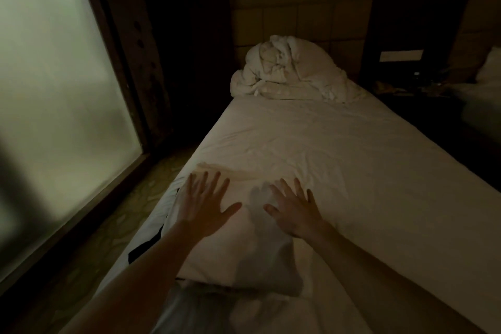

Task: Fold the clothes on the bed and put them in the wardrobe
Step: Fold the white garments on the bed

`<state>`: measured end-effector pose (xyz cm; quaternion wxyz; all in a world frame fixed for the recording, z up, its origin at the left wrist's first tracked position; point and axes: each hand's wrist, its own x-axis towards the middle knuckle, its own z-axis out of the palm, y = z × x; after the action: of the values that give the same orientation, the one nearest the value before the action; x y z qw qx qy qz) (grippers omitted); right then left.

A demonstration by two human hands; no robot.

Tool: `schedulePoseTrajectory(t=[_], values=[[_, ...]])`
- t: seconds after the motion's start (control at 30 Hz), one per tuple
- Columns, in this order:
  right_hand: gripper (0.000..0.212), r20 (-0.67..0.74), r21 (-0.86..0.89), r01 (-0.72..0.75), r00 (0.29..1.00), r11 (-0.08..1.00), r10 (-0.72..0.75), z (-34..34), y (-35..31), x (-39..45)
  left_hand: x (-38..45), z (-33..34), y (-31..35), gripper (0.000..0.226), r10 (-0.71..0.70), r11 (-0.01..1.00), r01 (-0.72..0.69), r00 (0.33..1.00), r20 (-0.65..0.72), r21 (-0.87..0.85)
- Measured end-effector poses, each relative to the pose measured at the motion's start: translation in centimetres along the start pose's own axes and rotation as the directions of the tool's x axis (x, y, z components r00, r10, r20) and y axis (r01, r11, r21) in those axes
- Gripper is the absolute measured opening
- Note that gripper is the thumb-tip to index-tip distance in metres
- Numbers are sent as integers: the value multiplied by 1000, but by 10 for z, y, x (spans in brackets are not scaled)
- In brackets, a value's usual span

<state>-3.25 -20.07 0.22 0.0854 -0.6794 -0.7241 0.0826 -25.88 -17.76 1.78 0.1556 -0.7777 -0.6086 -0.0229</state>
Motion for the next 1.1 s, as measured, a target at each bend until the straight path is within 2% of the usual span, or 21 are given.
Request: schedulePoseTrajectory(t=[0.1, 0.27, 0.47, 0.63, 0.8, 1.1], values=[[66, -19, -11, -1, 1000, 1000, 1, -10, 1, -14, -11, -14, 12, 95, -22, 1000, 22, 999, -30, -7], [63, -100, -20, -8, 995, 1000, 6, -36, 2, -43, -34, -34, 30, 79, -70, 997, 67, 995, -72, -44], [45, -231, 13, 10, 973, 1000, -6, -59, 12, -69, -48, -47, 52, 70, -155, 986, 147, 983, -100, -83], [46, -198, 114, 2, 980, 993, 21, -56, 29, -74, -44, -46, 57, 62, -188, 981, 178, 974, -129, -81], [45, -163, 72, -6, 987, 997, 18, -48, 30, -62, -33, -38, 55, 60, -207, 975, 201, 977, -57, -95], [65, -108, 141, -29, 993, 990, 45, -19, 12, -1, 5, -4, 40, 66, -175, 972, 169, 984, -25, -160]])
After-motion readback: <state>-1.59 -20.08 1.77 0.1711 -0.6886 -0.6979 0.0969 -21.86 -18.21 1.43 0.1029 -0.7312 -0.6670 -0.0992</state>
